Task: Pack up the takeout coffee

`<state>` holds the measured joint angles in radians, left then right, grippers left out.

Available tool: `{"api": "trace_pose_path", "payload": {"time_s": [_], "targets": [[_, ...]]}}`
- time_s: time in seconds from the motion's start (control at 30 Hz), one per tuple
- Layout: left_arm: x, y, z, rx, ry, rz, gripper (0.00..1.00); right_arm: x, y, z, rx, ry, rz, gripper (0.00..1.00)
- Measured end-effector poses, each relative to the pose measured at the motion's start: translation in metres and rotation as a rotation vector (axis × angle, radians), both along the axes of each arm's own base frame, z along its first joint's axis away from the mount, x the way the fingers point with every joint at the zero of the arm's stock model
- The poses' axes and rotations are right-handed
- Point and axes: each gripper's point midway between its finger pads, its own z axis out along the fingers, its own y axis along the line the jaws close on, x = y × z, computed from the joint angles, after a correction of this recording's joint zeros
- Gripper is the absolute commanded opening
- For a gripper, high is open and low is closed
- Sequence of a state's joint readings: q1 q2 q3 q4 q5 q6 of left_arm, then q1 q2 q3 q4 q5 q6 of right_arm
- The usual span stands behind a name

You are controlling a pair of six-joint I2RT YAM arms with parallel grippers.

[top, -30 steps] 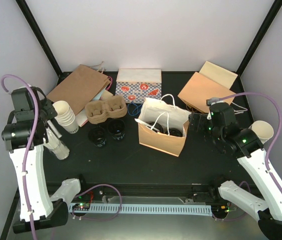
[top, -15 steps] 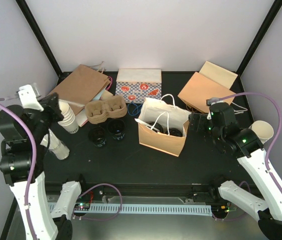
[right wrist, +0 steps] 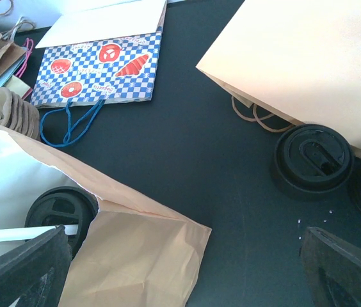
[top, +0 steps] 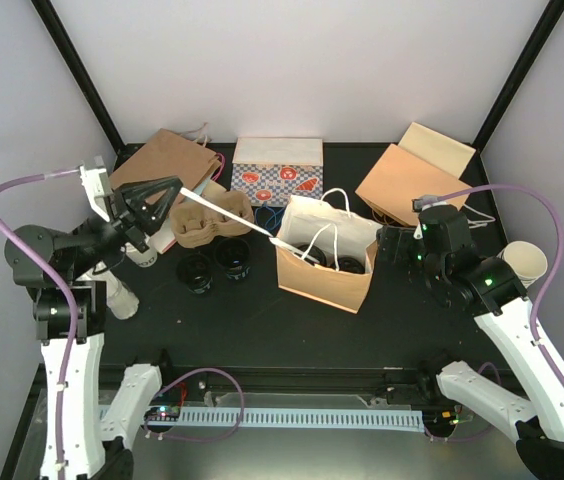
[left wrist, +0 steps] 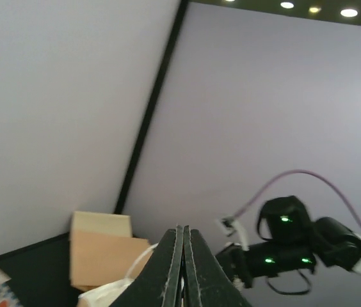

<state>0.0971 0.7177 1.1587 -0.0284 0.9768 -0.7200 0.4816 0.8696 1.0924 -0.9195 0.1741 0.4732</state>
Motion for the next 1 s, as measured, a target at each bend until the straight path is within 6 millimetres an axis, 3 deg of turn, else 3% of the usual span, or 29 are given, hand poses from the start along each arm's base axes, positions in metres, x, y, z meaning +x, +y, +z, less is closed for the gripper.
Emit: {"api": "trace_pose_path", "payload": {"time_s": [0.13, 0.27, 0.77, 1.0], "targets": [[-0.016, -0.019, 0.011, -0.008, -0.055, -0.112, 0.02, 0.0, 0.0, 0.0, 0.001, 0.0, 0.001, 1.0], [-0.013, -0.036, 0.015, -0.022, -0.055, -0.192, 0.01, 0.0, 0.0, 0.0, 0.001, -0.001, 0.0, 1.0], [0.056, -0.099, -0.016, 0.031, 0.006, -0.206, 0.02, -0.006, -0.005, 0.007, 0.001, -0.015, -0.008, 1.0], [0.064, -0.119, -0.026, 0.078, -0.003, -0.203, 0.02, -0.008, -0.009, 0.008, -0.009, -0.017, -0.019, 1.0]]}}
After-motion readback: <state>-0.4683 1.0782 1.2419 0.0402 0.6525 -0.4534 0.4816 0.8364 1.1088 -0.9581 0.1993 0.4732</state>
